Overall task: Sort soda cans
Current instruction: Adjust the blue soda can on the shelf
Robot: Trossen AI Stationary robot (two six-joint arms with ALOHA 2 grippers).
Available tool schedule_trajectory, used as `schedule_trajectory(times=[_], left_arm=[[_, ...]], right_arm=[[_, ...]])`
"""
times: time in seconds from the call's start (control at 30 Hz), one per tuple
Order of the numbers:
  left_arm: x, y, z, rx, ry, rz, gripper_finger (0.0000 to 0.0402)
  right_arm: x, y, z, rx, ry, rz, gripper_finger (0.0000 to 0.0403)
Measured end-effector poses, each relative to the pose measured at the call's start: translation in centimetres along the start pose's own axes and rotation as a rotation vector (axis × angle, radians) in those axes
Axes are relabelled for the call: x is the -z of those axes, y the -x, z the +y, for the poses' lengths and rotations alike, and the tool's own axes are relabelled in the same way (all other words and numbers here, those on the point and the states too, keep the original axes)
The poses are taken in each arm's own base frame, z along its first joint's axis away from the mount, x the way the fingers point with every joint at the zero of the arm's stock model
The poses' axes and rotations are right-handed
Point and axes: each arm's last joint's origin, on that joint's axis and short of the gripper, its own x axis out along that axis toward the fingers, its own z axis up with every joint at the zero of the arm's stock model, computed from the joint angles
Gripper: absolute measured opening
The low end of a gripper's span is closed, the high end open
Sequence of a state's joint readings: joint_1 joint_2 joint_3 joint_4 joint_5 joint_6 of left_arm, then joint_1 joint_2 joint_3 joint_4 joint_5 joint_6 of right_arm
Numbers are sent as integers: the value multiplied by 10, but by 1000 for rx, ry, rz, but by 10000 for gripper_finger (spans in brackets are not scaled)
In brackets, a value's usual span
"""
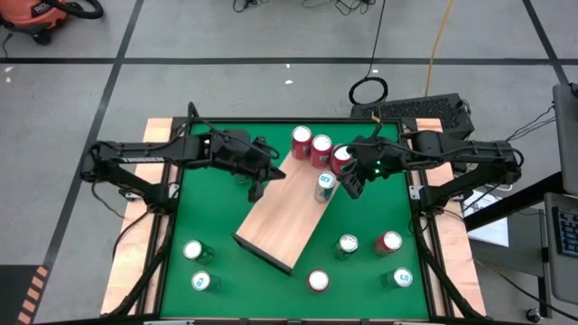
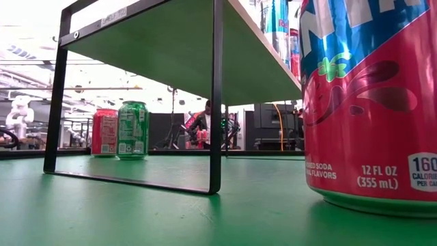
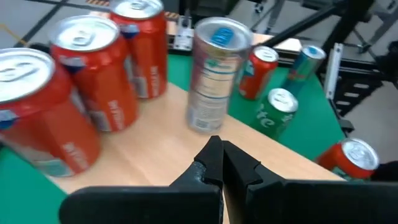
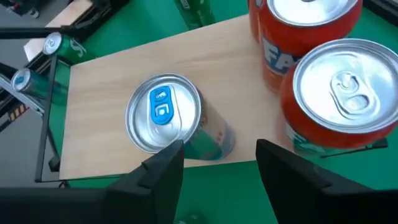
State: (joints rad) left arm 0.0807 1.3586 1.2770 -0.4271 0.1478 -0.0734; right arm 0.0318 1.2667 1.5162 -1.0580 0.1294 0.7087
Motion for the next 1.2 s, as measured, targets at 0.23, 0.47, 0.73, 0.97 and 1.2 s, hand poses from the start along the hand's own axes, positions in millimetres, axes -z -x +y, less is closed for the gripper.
schedule_trajectory(times=[0.23, 0.47, 0.73, 0.97, 1.2], left_arm=[[-1, -26, -11, 45, -36, -45, 0], [3, -55, -7, 22, -63, -53, 0], [11, -81, -1, 11, -151, -38, 0], [12, -89, 6, -20, -154, -60, 0], [7, -88, 9, -34, -155, -104, 0]], right_arm=[[10, 2, 10, -29, 9, 28, 192], [24, 2, 22, -10, 23, 42, 192], [34, -1, 31, 2, 31, 76, 192], [38, -2, 34, 6, 37, 85, 192], [37, -2, 34, 32, 45, 54, 192]])
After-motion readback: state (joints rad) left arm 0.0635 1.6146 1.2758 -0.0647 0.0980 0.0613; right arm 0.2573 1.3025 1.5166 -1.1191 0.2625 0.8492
